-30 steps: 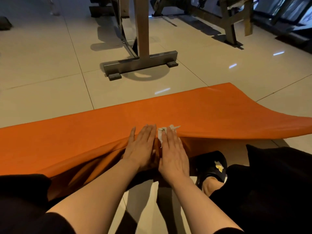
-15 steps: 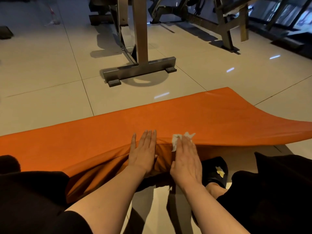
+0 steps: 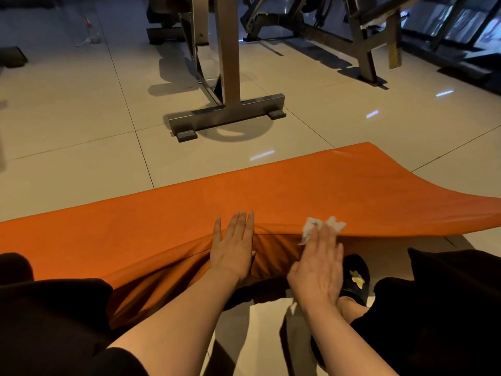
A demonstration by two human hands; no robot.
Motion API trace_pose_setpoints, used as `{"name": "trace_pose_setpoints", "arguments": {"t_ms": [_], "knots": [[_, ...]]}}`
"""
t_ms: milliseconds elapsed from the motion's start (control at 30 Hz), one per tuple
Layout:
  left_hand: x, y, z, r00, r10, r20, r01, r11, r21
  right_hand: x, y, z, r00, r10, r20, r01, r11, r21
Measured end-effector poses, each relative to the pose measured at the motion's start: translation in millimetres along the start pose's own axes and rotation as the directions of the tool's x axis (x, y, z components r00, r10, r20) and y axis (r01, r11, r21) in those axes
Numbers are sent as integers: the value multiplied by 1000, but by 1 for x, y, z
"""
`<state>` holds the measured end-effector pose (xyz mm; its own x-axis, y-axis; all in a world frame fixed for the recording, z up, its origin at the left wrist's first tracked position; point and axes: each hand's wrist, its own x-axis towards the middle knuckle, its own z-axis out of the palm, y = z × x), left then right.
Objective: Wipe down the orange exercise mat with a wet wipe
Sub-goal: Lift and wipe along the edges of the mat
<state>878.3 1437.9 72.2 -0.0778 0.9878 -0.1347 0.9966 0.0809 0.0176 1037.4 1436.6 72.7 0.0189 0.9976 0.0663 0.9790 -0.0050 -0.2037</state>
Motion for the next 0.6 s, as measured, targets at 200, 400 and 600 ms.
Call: {"name": "trace_pose_setpoints", "arguments": {"t_ms": [200, 400, 600], "knots": [[-3, 4, -3, 999, -52, -4, 52, 998, -31, 6, -5, 2, 986, 102, 129, -138, 940, 313], [2, 37, -23, 982, -26, -186, 5, 993, -114, 35, -11, -4, 986, 12, 165, -62, 951, 304], [16, 25, -26, 976, -103, -190, 57, 971, -231, 38, -24, -6, 999, 2, 43, -9, 983, 181]]}}
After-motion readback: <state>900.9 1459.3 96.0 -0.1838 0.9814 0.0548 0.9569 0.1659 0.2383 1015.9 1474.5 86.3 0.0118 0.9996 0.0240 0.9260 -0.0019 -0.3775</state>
